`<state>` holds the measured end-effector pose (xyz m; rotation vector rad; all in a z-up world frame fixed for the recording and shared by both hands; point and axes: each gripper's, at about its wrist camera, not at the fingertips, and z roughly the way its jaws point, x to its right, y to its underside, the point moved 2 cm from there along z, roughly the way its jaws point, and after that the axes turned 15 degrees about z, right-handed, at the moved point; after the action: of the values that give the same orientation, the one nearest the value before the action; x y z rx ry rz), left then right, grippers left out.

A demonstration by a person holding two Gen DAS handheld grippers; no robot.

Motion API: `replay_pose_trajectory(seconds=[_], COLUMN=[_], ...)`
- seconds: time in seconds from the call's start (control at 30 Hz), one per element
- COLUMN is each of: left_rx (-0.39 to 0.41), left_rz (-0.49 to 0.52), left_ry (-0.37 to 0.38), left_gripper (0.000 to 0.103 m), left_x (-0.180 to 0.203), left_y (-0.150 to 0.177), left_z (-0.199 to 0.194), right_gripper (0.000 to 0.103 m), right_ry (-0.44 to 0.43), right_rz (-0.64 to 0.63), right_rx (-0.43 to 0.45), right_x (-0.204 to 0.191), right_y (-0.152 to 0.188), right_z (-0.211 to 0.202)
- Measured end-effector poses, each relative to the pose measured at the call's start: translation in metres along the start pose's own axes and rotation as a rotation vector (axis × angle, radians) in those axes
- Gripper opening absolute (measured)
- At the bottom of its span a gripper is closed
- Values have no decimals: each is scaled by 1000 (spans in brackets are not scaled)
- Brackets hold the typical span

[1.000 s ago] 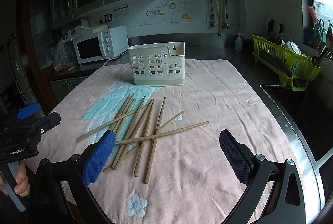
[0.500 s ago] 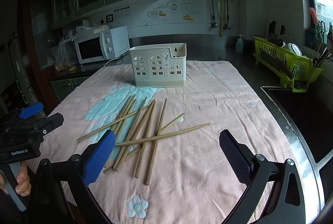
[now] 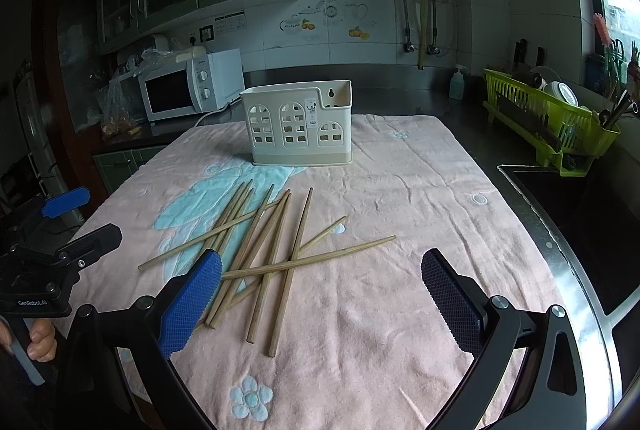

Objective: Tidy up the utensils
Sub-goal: 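Lower the left tool onto the chopsticks and close on one chopstick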

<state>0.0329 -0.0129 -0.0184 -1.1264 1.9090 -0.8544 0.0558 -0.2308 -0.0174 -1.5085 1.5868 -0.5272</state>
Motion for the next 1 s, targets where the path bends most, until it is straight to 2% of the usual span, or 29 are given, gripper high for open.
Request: replay_pose_trajectory(seconds=[0.1,0.27,0.3,0.47,0.53,0.6,0.73,0.93,1.0], left_rx=[-8,-35,-43,-86,-104,-113,-134,-154,-159], left_rz=[42,85,92,162,193,214,247,280,281], left_ry=[69,177,197,272,299,336,387,434,449], left_gripper=[98,85,79,68,60,58,43,30,30], left_x=[3,10,12,24,29,32,37,41,42], left_y=[4,11,12,17,17,18,19,22,22], left_z=[10,30,35,57,66,74,87,101,105], right_gripper=[97,97,97,97,97,97,97,97,97], right_ry=[4,2,1,-1,-3,-5,-9,-10,-10], right_rz=[-1,8,8,14,22,31,40,51,54], right_rx=[-3,-10,-13,-32,-41,-49,-61,-75,-79], right_x=[3,7,8,12,14,15,16,19,19], right_y=[0,3,4,9,11,12,13,12,12], right_z=[4,10,11,20,23,27,32,38,40])
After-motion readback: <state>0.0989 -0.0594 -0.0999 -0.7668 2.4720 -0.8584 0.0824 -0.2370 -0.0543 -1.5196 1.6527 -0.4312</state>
